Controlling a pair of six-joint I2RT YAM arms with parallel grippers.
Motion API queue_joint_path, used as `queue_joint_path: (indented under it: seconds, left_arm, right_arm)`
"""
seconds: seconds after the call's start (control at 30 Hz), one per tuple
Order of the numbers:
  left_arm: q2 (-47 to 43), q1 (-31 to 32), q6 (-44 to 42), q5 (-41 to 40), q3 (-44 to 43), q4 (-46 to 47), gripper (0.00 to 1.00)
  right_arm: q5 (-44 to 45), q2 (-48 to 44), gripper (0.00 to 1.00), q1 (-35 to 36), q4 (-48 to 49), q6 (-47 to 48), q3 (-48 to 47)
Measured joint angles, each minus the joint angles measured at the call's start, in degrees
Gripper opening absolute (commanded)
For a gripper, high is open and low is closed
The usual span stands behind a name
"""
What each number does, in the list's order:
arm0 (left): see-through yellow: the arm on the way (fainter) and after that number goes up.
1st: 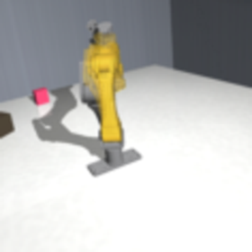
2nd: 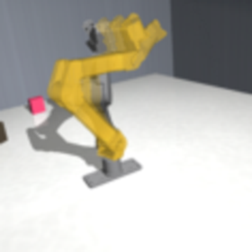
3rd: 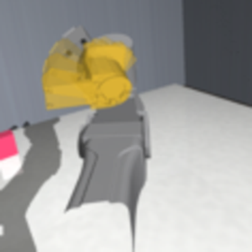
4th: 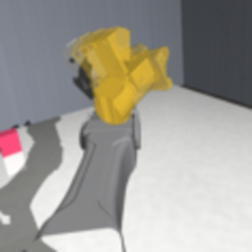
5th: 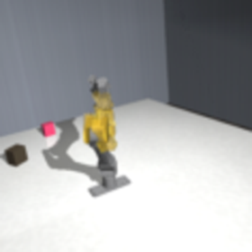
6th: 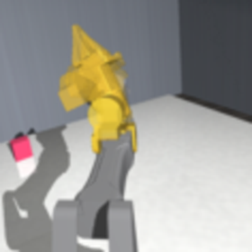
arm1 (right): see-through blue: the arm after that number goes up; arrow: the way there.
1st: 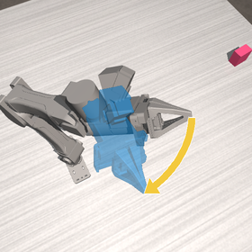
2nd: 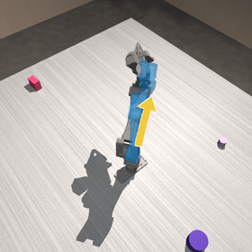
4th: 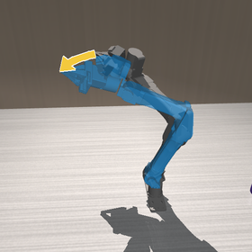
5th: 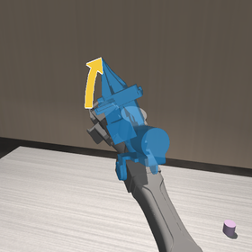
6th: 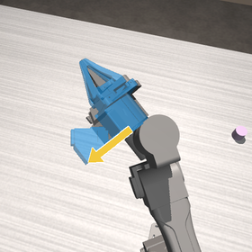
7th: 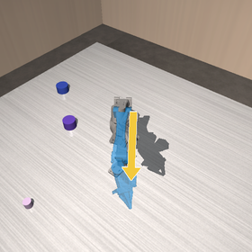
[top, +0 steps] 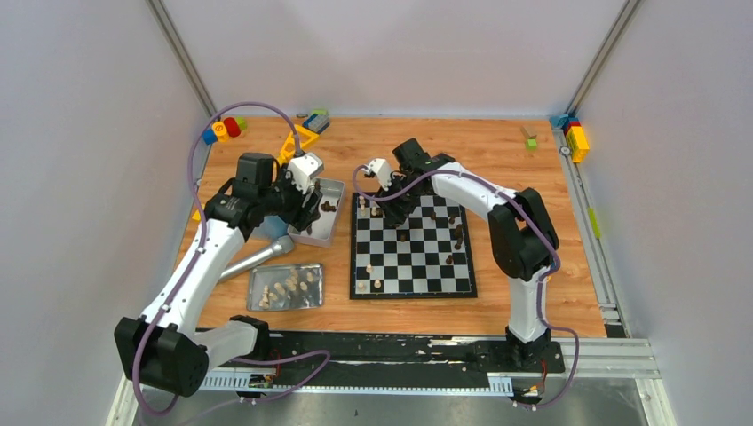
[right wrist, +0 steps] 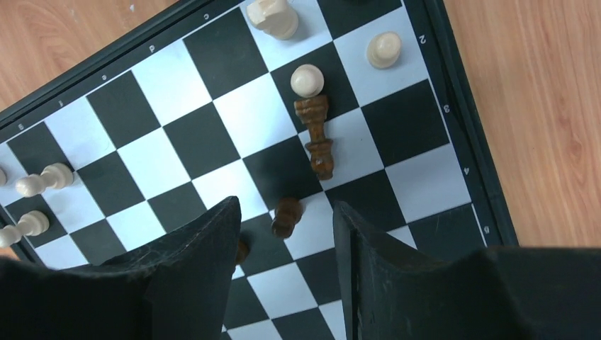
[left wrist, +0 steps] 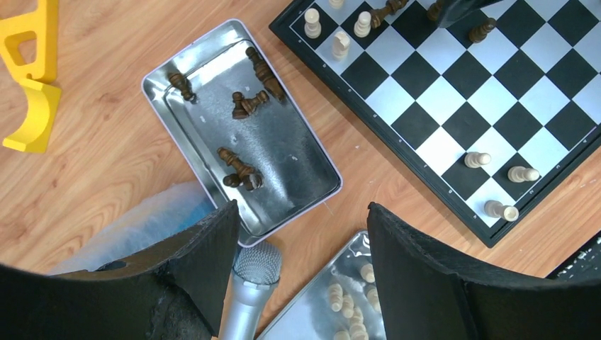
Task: Set up the chess pieces on the board
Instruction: Pick up the chess piece from the chessboard.
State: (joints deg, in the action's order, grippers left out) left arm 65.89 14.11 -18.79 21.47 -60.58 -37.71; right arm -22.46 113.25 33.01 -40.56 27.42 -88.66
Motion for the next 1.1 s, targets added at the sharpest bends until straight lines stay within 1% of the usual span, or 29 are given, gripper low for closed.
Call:
queue_joint_path:
  seconds: [0.2, 0.33, 0.67, 0.9, 1.1]
  left_arm:
    - [-2.10, -0.07, -0.09, -0.83, 0.72, -0.26, 0.74]
    - [-2.10, -0.07, -0.28, -1.05, 1.05, -0.42, 0.74]
    - [-2.08, -0.07, -0.98, -1.05, 1.07, -0.66, 0.74]
    - [-2.08, -0.07, -1.11, -1.01, 1.07, -0.72, 0.74]
    - [-2.08, -0.07, -1.18, -1.01, 1.07, -0.90, 0.74]
  right_arm:
    - [-0.15, 4.24, 0.51, 0.09, 0.33, 0.00, -3.65]
    - [-0.11, 5.40, 0.47, 0.20, 0.70, 0.04, -5.35]
    - [0.07, 6.19, 0.43, 0.72, 0.94, 0.15, -5.66]
    - [0.42, 7.58, 0.37, 1.25, 0.92, 0.42, -5.66]
    - [1.07, 7.74, 0.27, 1.38, 0.94, 1.07, -5.66]
